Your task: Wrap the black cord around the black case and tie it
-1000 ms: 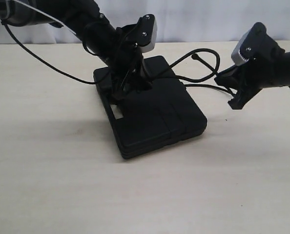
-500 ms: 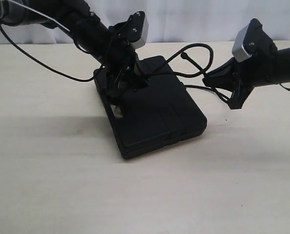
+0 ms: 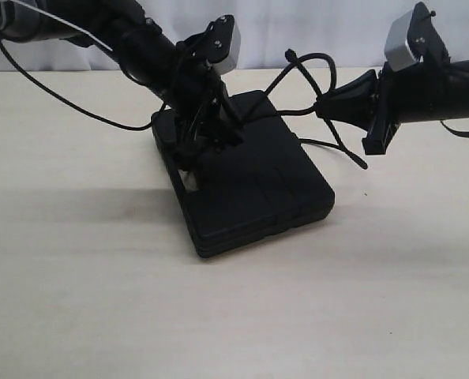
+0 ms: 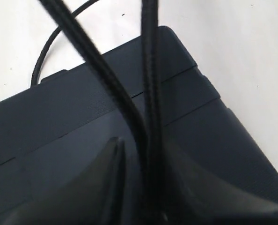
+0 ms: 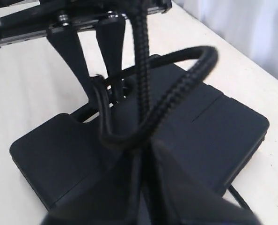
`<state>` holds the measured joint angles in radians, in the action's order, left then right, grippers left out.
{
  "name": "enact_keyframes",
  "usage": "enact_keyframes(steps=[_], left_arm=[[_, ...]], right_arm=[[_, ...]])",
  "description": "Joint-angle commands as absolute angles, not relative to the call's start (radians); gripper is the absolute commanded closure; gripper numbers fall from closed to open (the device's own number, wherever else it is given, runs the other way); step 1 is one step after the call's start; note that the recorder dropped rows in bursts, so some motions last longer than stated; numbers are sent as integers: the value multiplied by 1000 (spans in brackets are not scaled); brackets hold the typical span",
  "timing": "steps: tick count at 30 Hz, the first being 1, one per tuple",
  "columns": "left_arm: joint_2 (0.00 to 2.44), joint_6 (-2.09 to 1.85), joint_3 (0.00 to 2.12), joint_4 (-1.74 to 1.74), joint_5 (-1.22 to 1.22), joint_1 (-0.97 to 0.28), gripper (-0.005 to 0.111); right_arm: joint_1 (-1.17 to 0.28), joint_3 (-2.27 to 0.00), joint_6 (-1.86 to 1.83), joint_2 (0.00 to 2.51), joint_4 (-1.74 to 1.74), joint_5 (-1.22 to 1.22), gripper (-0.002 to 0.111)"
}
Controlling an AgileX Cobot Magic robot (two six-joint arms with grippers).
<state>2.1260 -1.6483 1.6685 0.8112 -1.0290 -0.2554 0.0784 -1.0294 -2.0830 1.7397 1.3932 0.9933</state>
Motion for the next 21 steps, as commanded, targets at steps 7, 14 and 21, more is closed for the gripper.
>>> enact_keyframes(steps=[7, 14, 21], left_arm=[[2099, -1581, 1665, 852, -1011, -256, 28], [2005, -1581, 1665, 875, -964, -256, 26], [1978, -1619, 1665, 1182, -1006, -256, 26]], right_arm=[[78, -1034, -2119, 1742, 1409, 1005, 104], [78, -1034, -2119, 1742, 1427, 996, 104], [78, -1034, -2119, 1742, 1427, 996, 104]])
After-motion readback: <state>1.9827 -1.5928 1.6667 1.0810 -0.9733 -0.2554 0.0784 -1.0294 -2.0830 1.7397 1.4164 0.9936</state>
